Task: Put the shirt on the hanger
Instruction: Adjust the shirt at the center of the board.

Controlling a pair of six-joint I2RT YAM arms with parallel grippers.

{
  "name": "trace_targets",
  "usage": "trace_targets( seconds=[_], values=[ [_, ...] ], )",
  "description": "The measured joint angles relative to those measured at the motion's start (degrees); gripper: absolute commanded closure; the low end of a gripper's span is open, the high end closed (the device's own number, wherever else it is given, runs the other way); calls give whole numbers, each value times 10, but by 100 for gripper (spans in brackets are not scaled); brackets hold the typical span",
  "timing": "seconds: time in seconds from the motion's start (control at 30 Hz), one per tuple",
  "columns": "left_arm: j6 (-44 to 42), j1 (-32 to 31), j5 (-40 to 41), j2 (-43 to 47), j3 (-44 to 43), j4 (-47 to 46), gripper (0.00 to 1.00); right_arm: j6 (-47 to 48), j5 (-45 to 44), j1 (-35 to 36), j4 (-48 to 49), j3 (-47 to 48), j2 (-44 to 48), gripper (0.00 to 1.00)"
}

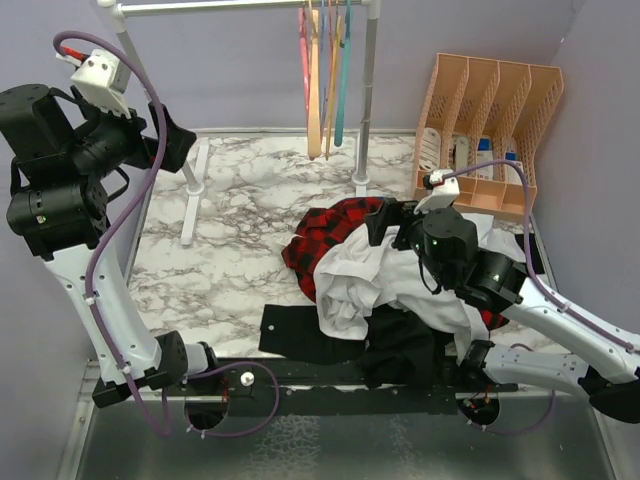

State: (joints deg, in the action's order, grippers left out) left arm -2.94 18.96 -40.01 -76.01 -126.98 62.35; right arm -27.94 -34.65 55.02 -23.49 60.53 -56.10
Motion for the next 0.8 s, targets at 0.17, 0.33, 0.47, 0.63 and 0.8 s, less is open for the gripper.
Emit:
trace_targets(
  seconds=[0.17, 0.33, 0.47, 0.63, 0.8],
  values=[
    [-18, -31, -47, 0, 12, 19, 1, -20, -6, 0, -15, -11, 9, 0],
    [-37, -49, -81, 7, 28, 30, 1, 38, 32, 0, 44, -106, 95, 1],
    [-47, -57, -96, 20, 73, 32, 1, 75, 65, 0, 70, -139, 138, 15],
    [-63, -96, -85, 43, 188, 19, 4, 133, 161, 0, 35, -81, 72, 25],
    [-76, -192, -24, 98, 467, -40, 6, 168, 245, 2, -8, -73, 3, 26]
  ],
)
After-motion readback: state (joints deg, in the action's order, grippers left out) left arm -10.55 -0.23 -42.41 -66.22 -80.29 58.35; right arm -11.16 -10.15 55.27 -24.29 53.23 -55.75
